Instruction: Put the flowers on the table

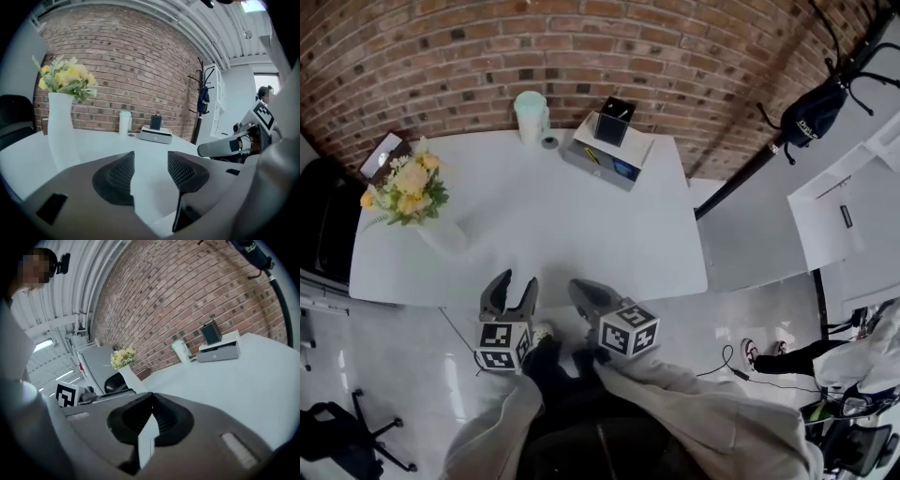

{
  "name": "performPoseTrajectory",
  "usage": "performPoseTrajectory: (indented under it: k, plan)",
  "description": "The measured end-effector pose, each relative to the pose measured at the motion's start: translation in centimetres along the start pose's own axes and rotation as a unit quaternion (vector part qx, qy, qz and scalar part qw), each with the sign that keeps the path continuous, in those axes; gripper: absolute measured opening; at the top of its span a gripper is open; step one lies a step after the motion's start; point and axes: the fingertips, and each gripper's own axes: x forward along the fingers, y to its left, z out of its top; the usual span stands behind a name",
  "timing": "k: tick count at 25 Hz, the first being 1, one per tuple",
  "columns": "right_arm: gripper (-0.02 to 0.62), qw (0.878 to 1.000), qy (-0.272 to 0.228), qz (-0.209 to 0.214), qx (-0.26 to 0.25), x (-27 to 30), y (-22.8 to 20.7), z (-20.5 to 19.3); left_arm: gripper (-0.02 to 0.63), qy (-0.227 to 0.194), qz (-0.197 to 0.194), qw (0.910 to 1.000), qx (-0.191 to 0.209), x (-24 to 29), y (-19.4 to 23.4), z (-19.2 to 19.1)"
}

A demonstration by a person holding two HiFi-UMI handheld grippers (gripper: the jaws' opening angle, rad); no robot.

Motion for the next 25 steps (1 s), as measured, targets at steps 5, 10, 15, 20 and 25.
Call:
performPoseTrajectory:
  k: [5,10,15,20,25]
  plan:
    - [-0.002,1.000,-0.024,-0.017,-0.007,-4.6,-2.4,0.0,0.084,-0.001,0.007,0.9999,-0.016,-0.3,-4.9,-0.1]
    - [-0.001,0.999,-0.042,-0.024,-0.015,-8.8,-4.0,-0.5,0.003,-0.008,0.008,0.9983,-0.057,-1.1,-9.3,-0.7]
    - [0.000,0.998,-0.054,-0.023,-0.024,-11.8,-4.9,-1.2,0.003,-0.020,-0.015,0.9980,-0.058,-2.1,-14.5,-1.3]
    - [-0.002,0.998,-0.054,-0.027,-0.030,-14.3,-5.7,-1.8,0.003,-0.014,-0.023,0.9973,-0.069,-2.7,-17.3,-2.9]
    - [-0.002,0.998,-0.049,-0.024,-0.025,-15.5,-6.1,-2.2,0.003,-0.009,-0.022,0.9984,-0.052,-3.0,-18.8,-3.3]
